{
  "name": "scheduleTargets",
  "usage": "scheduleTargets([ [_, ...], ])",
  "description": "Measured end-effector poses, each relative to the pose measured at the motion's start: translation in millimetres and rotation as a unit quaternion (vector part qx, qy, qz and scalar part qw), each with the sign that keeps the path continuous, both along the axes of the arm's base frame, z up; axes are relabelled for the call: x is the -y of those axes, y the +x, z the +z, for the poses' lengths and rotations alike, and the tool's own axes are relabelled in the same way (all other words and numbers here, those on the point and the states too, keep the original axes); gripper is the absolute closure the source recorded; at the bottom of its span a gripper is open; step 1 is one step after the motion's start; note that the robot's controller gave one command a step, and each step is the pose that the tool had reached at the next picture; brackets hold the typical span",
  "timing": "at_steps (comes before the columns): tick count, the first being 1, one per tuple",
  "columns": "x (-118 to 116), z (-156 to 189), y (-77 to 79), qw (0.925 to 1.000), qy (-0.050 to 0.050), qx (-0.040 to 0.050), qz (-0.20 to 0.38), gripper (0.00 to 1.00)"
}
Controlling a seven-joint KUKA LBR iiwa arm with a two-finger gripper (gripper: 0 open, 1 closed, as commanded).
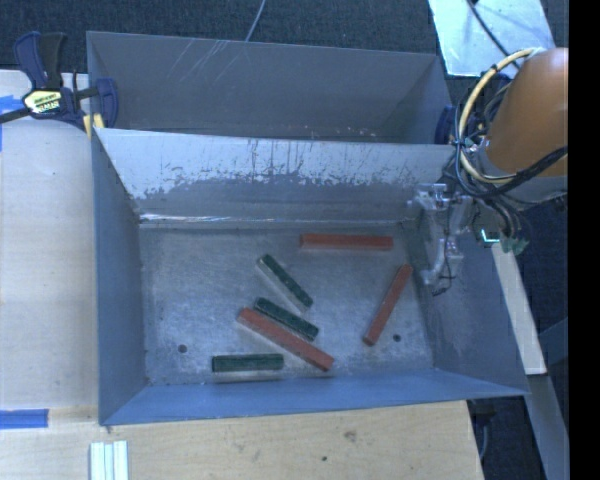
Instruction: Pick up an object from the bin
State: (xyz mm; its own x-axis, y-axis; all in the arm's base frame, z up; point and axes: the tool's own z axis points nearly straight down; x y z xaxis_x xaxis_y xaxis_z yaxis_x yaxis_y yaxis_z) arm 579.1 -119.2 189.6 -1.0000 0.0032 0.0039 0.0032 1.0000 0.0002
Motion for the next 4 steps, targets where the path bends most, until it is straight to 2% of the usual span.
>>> scheduleTargets([
  [1, 0, 4, 1.9, 1.0, -0.001, 0.004, 0.001, 0.0],
  [2, -1, -27, 4.7, 0.997, -0.002, 0.0079, 0.077, 0.0],
  [3, 9, -57, 1.2, 0.9772, 0.0, 0.0025, 0.212, 0.0],
  [4, 2, -49, 5.7, 0.9647, 0.0, 0.0044, 0.263, 0.0],
])
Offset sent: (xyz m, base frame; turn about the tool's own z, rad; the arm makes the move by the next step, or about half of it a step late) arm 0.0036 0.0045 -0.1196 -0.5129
